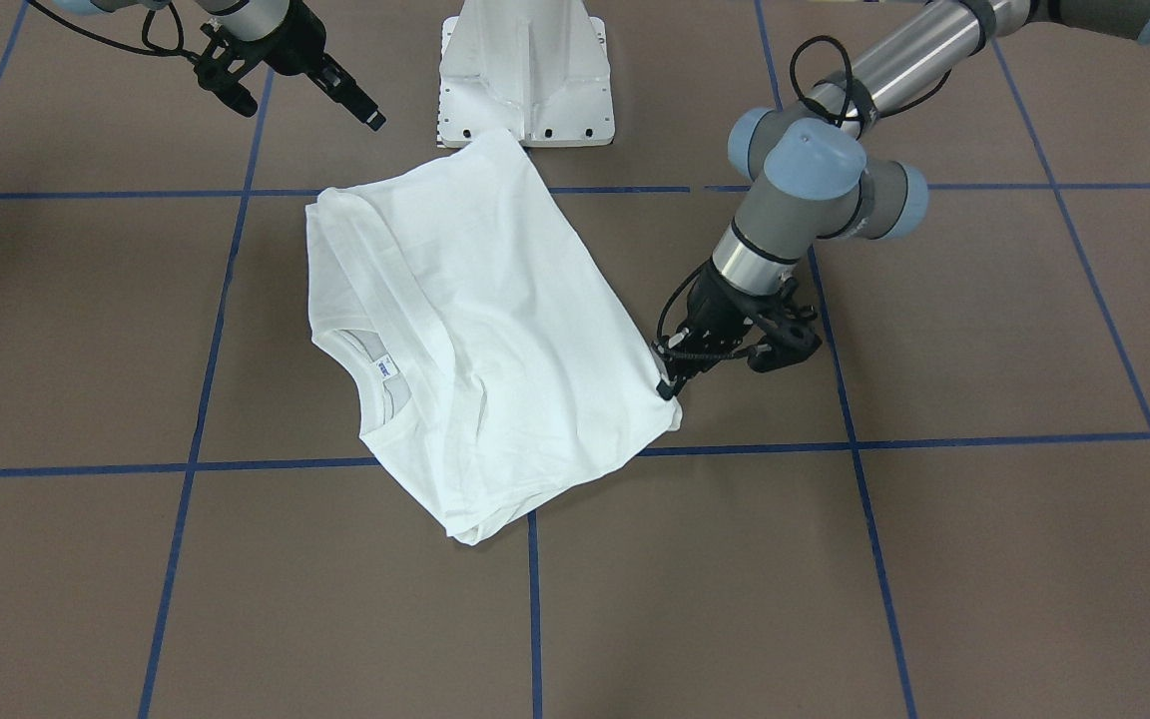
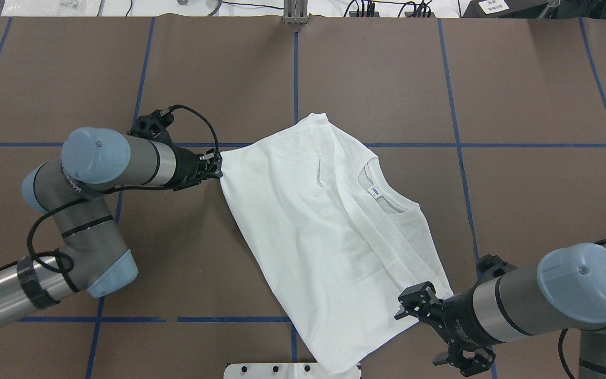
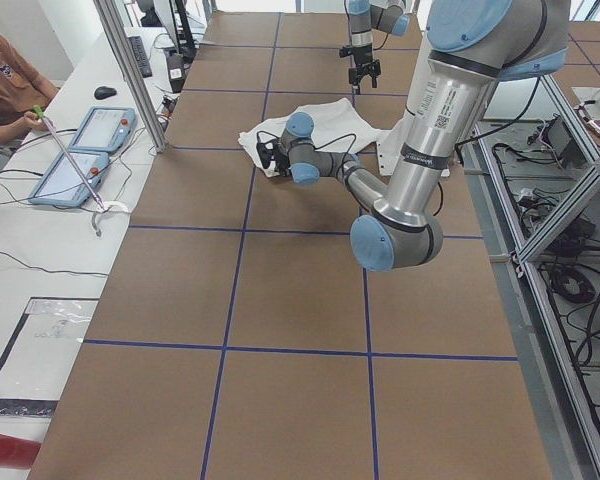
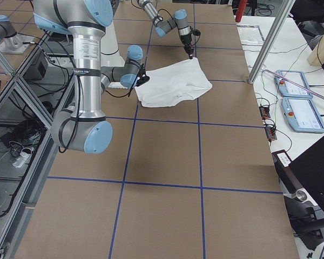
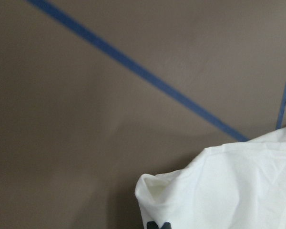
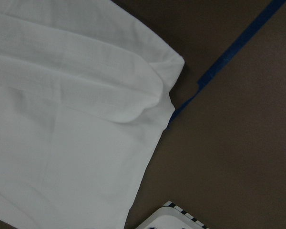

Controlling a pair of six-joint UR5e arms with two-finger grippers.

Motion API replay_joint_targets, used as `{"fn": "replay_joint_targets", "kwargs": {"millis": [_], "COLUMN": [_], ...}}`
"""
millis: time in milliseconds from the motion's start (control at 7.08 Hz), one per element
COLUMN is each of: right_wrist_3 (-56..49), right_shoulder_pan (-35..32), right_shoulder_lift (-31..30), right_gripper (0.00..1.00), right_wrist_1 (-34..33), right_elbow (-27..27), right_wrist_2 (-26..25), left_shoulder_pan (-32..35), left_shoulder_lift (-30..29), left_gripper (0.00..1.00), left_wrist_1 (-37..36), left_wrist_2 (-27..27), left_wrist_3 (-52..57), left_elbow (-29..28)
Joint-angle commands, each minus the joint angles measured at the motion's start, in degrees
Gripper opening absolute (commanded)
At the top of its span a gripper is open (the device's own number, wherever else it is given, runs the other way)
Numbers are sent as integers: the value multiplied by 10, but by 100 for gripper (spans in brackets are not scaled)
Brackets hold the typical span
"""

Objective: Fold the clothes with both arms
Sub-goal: 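Drag the shirt with both grippers to straighten it lengthwise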

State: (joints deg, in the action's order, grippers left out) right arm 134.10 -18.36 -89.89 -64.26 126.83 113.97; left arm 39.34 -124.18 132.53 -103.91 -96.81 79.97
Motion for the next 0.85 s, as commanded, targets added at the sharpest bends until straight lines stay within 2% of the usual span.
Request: {"fn": "replay_joint_targets", "kwargs": {"millis": [0, 141, 282, 424, 565, 706], "right_wrist_3": [-5, -24, -47, -62, -138, -226], "right_shoulder_pan": [-37, -46, -47, -42, -28, -17], "right_shoulder_lift": [30, 39, 71, 96, 109, 156], "right_gripper": [100, 100, 100, 100, 100, 100], "right_wrist_1": [-1, 0, -3, -4, -46, -140], "right_elbow": [-24, -28, -51, -88, -93, -95], "right_wrist_2": [-32, -35, -41, -59, -78, -86], "left_shoulder_pan": [40, 42, 45, 47, 48, 68], "left_shoulder_lift": [-110, -138, -135, -125, -74, -29], "left_gripper": [0, 17, 63, 65, 65, 65], "left_wrist_1": [64, 76, 77, 77, 77, 77], "left_wrist_2": [1, 1, -1, -3, -31, -83], "left_wrist_3": [12, 13, 44, 45, 47, 50], "left_elbow": [-180, -220, -219, -186, -113, -55]}}
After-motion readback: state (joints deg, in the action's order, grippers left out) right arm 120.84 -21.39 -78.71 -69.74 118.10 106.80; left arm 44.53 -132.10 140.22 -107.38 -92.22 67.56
